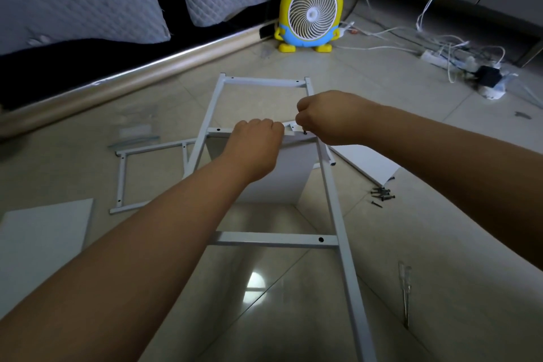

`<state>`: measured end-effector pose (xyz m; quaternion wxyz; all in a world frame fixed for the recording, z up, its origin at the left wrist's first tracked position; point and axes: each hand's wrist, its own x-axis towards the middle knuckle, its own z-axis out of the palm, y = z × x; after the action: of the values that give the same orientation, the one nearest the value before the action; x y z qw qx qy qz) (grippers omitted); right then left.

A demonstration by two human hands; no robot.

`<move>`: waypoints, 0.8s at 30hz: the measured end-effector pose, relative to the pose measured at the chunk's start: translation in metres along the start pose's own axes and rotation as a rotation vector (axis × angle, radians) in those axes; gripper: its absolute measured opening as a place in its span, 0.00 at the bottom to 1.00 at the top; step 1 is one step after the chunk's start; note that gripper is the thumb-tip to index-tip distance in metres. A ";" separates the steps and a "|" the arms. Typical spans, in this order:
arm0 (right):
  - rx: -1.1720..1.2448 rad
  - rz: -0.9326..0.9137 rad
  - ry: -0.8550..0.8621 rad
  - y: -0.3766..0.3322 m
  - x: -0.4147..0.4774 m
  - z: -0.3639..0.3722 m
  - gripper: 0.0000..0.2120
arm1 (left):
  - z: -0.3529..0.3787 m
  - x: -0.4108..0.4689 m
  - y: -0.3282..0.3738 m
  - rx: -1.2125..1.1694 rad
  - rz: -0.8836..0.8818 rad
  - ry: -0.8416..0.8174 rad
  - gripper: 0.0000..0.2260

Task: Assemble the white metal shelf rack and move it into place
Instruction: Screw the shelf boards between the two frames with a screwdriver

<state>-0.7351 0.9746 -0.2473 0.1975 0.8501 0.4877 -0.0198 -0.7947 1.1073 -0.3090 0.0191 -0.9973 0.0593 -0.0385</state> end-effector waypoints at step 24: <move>1.936 0.933 -0.026 -0.083 -0.062 0.018 0.11 | -0.011 0.007 -0.011 -0.157 0.019 -0.029 0.05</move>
<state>-0.8347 0.9541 -0.2765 -0.5668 0.7472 -0.1103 -0.3292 -0.7875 1.1172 -0.2969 -0.0577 -0.9956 0.0713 -0.0191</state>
